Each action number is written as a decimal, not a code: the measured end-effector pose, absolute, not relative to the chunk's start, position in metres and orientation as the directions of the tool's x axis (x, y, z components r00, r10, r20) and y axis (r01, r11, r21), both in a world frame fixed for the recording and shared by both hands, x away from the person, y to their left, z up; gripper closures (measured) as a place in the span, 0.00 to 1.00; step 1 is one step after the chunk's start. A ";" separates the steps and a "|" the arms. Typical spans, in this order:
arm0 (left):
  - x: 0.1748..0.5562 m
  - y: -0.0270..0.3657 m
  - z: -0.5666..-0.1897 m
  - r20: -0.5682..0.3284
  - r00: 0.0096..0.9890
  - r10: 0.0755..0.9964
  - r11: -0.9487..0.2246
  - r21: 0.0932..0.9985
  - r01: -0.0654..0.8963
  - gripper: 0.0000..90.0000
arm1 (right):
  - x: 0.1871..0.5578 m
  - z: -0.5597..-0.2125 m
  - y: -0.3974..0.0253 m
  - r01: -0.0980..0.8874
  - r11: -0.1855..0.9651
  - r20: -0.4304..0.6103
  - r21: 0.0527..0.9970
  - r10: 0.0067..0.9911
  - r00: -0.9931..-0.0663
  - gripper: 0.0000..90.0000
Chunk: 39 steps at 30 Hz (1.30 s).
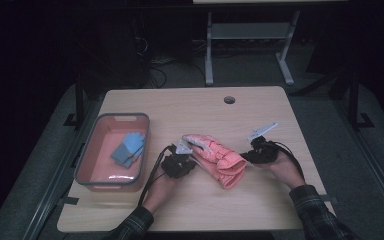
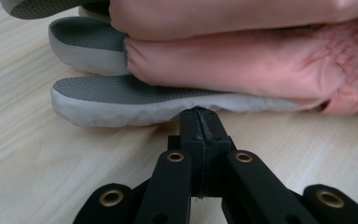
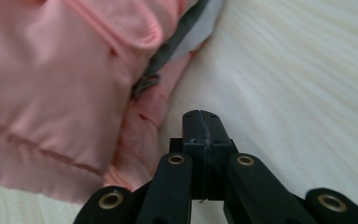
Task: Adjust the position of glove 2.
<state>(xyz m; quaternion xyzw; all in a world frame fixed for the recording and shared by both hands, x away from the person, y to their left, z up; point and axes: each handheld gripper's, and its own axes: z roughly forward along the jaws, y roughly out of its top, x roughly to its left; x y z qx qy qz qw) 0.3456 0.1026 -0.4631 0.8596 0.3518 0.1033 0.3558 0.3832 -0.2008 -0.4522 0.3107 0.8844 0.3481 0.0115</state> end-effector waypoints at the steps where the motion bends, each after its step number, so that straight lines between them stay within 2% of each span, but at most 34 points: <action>1: 0.347 0.102 -0.463 -0.071 0.732 0.678 -0.502 0.683 0.531 0.99 | 0.382 -0.453 -0.199 0.546 0.565 0.204 0.619 0.556 -0.806 1.00; 14: 0.362 0.100 -0.461 -0.116 0.749 0.653 -0.493 0.685 0.536 0.99 | 0.352 -0.459 -0.189 0.526 0.590 0.258 0.612 0.479 -0.839 1.00; 24: 0.358 0.099 -0.461 -0.137 0.804 0.579 -0.543 0.671 0.505 0.99 | 0.321 -0.463 -0.161 0.499 0.610 0.292 0.616 0.412 -0.863 1.00; 32: 0.346 0.102 -0.459 -0.176 0.825 0.538 -0.558 0.659 0.504 0.99 | 0.302 -0.463 -0.136 0.437 0.642 0.275 0.630 0.341 -0.899 1.00; 35: 0.339 0.104 -0.457 -0.159 0.838 0.522 -0.585 0.648 0.488 0.99 | 0.293 -0.461 -0.131 0.443 0.644 0.298 0.624 0.328 -0.896 1.00; 38: 0.339 0.106 -0.457 -0.151 0.840 0.521 -0.589 0.649 0.481 0.99 | 0.292 -0.461 -0.132 0.419 0.658 0.271 0.626 0.320 -0.908 1.00; 39: 0.340 0.107 -0.456 -0.151 0.836 0.527 -0.581 0.653 0.485 0.99 | 0.291 -0.458 -0.133 0.439 0.647 0.289 0.624 0.332 -0.898 1.00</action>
